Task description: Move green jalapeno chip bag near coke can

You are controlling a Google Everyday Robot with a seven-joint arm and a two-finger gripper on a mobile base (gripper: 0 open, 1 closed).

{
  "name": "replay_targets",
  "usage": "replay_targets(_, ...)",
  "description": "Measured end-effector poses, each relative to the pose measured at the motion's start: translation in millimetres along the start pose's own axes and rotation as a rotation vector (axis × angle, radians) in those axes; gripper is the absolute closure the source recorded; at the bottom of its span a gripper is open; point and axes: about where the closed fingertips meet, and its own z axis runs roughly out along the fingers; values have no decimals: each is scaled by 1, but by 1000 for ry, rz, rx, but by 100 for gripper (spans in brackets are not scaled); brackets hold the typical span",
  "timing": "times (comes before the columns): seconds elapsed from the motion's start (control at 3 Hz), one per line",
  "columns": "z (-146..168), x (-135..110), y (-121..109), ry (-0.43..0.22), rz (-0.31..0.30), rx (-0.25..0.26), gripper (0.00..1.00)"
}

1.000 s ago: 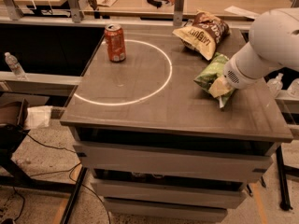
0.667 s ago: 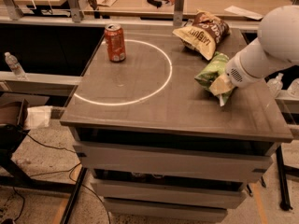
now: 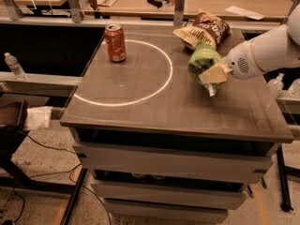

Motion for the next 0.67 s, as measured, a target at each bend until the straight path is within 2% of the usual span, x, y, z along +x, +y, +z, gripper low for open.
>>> replay_targets(0.33, 6, -25, 24, -149, 26, -156, 100)
replay_targets(0.67, 16, -46, 42, -233, 40, -254, 100)
